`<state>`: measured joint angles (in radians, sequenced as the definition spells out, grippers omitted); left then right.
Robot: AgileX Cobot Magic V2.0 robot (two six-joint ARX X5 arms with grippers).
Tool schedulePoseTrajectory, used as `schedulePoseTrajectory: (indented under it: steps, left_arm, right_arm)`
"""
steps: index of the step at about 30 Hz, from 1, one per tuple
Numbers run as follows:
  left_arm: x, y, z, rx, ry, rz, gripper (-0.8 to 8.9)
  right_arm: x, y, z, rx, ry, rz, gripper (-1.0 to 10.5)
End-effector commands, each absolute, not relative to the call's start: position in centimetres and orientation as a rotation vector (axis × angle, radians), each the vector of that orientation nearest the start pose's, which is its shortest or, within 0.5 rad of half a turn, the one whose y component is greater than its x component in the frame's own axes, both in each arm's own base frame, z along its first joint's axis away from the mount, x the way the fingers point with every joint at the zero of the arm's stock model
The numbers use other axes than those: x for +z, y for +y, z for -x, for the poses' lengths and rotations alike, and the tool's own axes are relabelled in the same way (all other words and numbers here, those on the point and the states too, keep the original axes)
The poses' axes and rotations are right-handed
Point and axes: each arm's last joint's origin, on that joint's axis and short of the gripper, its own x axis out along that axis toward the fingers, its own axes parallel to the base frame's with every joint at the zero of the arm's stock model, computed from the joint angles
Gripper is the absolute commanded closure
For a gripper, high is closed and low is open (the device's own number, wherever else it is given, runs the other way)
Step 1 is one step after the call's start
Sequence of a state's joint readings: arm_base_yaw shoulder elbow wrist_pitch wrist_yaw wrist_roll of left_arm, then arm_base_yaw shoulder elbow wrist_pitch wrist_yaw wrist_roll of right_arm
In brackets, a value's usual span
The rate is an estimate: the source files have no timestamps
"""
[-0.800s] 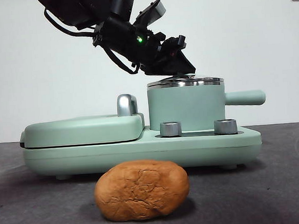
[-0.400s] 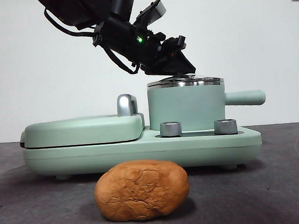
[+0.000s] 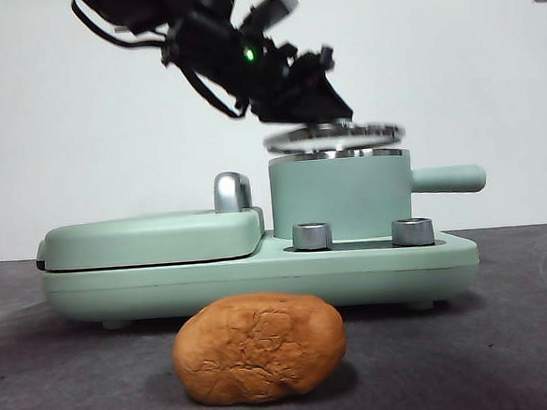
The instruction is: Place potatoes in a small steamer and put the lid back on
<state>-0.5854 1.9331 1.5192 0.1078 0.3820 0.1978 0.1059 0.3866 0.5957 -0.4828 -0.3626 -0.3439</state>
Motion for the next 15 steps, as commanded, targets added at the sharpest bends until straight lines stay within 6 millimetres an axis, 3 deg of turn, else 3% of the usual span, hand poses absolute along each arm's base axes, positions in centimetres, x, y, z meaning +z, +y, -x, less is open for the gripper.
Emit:
schedulePoseTrajectory:
  steps: [1, 15]
  left_arm:
    - [31.4, -25.7, -36.2, -0.991, 0.099, -0.196, 7.99]
    - [38.8, -21.9, -31.0, -0.956, 0.115, -0.155, 7.98]
  right_arm:
    - [29.2, 2.0, -9.2, 0.505, 0.172, 0.307, 7.1]
    - [29.2, 2.1, -9.2, 0.514, 0.175, 0.306, 7.1]
